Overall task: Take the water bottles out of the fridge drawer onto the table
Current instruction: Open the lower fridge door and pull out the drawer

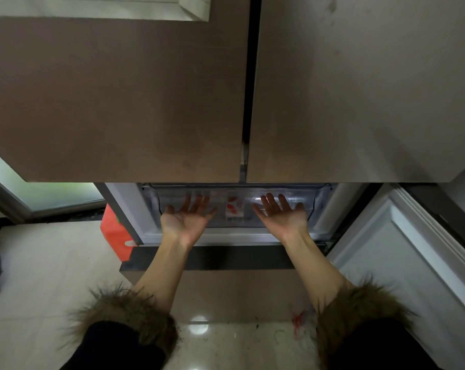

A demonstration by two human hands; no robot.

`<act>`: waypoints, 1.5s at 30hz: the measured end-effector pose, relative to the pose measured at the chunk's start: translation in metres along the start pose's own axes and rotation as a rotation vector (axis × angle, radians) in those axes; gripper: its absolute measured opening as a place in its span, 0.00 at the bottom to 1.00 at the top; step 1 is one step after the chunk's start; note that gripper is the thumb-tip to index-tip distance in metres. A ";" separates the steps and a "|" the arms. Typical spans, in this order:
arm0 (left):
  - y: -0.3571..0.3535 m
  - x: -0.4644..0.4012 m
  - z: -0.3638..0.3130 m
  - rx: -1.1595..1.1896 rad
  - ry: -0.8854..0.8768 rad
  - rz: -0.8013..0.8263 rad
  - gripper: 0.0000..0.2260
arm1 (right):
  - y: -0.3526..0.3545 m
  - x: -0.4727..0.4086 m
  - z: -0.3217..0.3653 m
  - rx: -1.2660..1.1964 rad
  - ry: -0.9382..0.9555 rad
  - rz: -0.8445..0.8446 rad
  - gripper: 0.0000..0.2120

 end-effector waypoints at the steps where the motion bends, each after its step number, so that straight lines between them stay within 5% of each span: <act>1: 0.000 0.000 -0.001 0.003 -0.003 -0.005 0.25 | 0.000 0.000 0.000 0.000 0.004 -0.004 0.27; 20: -0.008 -0.003 0.001 0.007 -0.108 -0.042 0.17 | 0.002 0.009 0.003 -0.011 0.023 -0.069 0.26; 45: 0.009 0.021 0.000 -0.126 -0.120 -0.108 0.23 | 0.017 0.029 -0.011 0.096 0.049 -0.106 0.21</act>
Point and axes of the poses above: each hand's wrist, its own x-axis away from the middle knuckle, its own y-axis out of the back of the hand, z = x × y, the point moved 5 cm from there along -x, towards the middle knuckle, and after that the axes turned 15 degrees about x, right-handed, at the moved point
